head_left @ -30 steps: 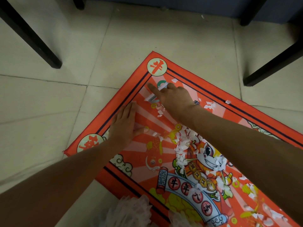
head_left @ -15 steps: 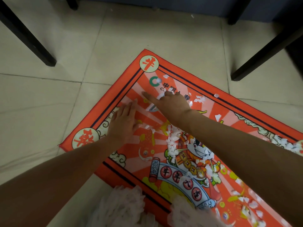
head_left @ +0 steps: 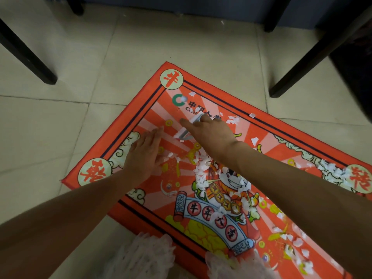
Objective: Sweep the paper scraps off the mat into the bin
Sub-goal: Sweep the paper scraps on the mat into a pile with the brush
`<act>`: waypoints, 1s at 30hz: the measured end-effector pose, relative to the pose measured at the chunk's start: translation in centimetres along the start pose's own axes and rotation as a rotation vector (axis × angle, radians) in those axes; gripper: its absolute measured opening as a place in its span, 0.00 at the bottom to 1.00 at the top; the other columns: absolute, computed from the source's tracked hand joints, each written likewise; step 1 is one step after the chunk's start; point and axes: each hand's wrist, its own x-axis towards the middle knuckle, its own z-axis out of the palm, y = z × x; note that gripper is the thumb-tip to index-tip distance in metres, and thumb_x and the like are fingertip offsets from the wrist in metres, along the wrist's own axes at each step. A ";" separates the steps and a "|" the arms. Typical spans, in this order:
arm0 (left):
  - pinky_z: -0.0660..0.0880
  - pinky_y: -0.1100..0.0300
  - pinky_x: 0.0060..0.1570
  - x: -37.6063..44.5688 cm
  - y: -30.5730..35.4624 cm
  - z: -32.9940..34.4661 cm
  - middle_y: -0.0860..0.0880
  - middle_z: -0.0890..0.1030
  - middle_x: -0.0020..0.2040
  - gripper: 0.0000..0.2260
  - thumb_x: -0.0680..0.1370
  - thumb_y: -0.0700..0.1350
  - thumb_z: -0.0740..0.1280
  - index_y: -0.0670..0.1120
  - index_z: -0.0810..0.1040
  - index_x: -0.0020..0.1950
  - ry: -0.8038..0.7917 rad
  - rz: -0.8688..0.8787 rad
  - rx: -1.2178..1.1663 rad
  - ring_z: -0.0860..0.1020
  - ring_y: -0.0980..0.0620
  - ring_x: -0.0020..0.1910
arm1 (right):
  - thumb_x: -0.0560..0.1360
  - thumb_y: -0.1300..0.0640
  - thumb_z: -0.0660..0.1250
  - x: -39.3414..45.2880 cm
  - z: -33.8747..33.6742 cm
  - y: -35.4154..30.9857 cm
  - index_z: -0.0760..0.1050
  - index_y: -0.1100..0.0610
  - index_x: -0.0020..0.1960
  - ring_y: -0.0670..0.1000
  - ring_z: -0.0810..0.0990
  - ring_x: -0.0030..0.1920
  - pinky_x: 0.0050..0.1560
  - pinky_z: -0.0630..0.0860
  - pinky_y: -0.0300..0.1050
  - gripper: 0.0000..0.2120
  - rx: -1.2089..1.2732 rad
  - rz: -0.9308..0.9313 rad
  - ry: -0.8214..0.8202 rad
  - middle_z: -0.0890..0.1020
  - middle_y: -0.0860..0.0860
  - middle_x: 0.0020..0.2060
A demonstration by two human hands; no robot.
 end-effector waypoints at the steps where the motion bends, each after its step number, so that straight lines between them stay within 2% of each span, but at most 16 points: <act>1: 0.62 0.42 0.71 -0.1 -0.1 -0.2 0.45 0.57 0.78 0.43 0.75 0.61 0.66 0.50 0.43 0.80 -0.015 -0.005 -0.002 0.56 0.43 0.77 | 0.70 0.69 0.68 0.4 -0.2 0.0 0.48 0.52 0.78 0.57 0.70 0.63 0.47 0.71 0.48 0.44 -0.001 0.006 0.001 0.78 0.53 0.60; 5: 0.58 0.42 0.74 -0.4 -0.6 -0.6 0.45 0.51 0.79 0.49 0.71 0.66 0.66 0.49 0.40 0.80 -0.091 0.000 -0.023 0.51 0.43 0.78 | 0.73 0.69 0.66 2.6 -0.7 -0.7 0.59 0.56 0.74 0.57 0.71 0.64 0.49 0.75 0.50 0.33 -0.002 0.023 0.039 0.79 0.54 0.60; 8: 0.57 0.42 0.74 -0.5 -0.8 -0.6 0.46 0.50 0.80 0.51 0.70 0.66 0.68 0.49 0.39 0.79 -0.121 -0.012 -0.009 0.49 0.44 0.78 | 0.76 0.67 0.64 3.8 -1.1 -1.4 0.65 0.57 0.72 0.57 0.74 0.61 0.48 0.76 0.50 0.25 -0.016 0.027 0.013 0.78 0.57 0.58; 11: 0.57 0.42 0.74 -0.5 -0.7 -0.5 0.45 0.50 0.80 0.51 0.70 0.65 0.69 0.49 0.39 0.79 -0.114 -0.012 -0.011 0.50 0.43 0.78 | 0.78 0.67 0.62 3.6 -1.5 -1.5 0.65 0.55 0.72 0.56 0.78 0.55 0.43 0.72 0.47 0.24 -0.018 0.001 -0.037 0.77 0.57 0.55; 15: 0.58 0.42 0.73 -0.6 -0.4 -0.3 0.45 0.51 0.79 0.50 0.71 0.62 0.70 0.49 0.40 0.79 -0.099 -0.006 0.026 0.51 0.42 0.78 | 0.79 0.64 0.61 2.0 -2.1 -0.8 0.69 0.56 0.69 0.55 0.79 0.52 0.43 0.71 0.46 0.19 -0.032 -0.035 -0.101 0.78 0.56 0.54; 18: 0.58 0.42 0.73 -0.9 0.0 -0.2 0.45 0.52 0.79 0.48 0.73 0.60 0.70 0.49 0.41 0.79 -0.083 0.004 0.030 0.52 0.42 0.78 | 0.79 0.64 0.61 0.4 -2.5 0.0 0.69 0.56 0.68 0.55 0.77 0.49 0.41 0.70 0.45 0.18 -0.059 -0.057 -0.172 0.78 0.55 0.53; 22: 0.60 0.40 0.72 -1.4 0.5 -0.1 0.45 0.54 0.79 0.46 0.74 0.58 0.69 0.49 0.41 0.80 -0.067 0.011 0.017 0.53 0.41 0.78 | 0.79 0.66 0.59 -1.7 -2.4 0.7 0.68 0.55 0.69 0.54 0.73 0.42 0.39 0.70 0.44 0.20 -0.090 -0.074 -0.227 0.71 0.53 0.42; 25: 0.59 0.40 0.72 -1.8 0.9 -0.2 0.45 0.53 0.79 0.46 0.74 0.59 0.69 0.49 0.42 0.80 -0.080 0.010 0.005 0.53 0.41 0.78 | 0.80 0.65 0.59 -2.7 -2.1 1.1 0.65 0.53 0.73 0.52 0.70 0.39 0.33 0.68 0.44 0.23 -0.083 -0.080 -0.236 0.71 0.52 0.39; 27: 0.58 0.41 0.72 -2.1 1.1 -0.2 0.45 0.53 0.79 0.47 0.73 0.60 0.69 0.48 0.42 0.80 -0.091 0.015 0.017 0.53 0.41 0.78 | 0.79 0.66 0.59 -3.3 -2.2 1.4 0.65 0.52 0.73 0.53 0.69 0.39 0.36 0.68 0.45 0.24 -0.073 -0.068 -0.227 0.75 0.53 0.44; 30: 0.58 0.43 0.72 -2.4 1.1 -0.2 0.44 0.53 0.79 0.49 0.72 0.64 0.68 0.47 0.42 0.80 -0.113 0.024 0.042 0.53 0.41 0.78 | 0.78 0.67 0.59 -3.6 -2.6 1.4 0.67 0.53 0.71 0.54 0.74 0.42 0.38 0.71 0.45 0.23 -0.056 -0.047 -0.174 0.77 0.56 0.52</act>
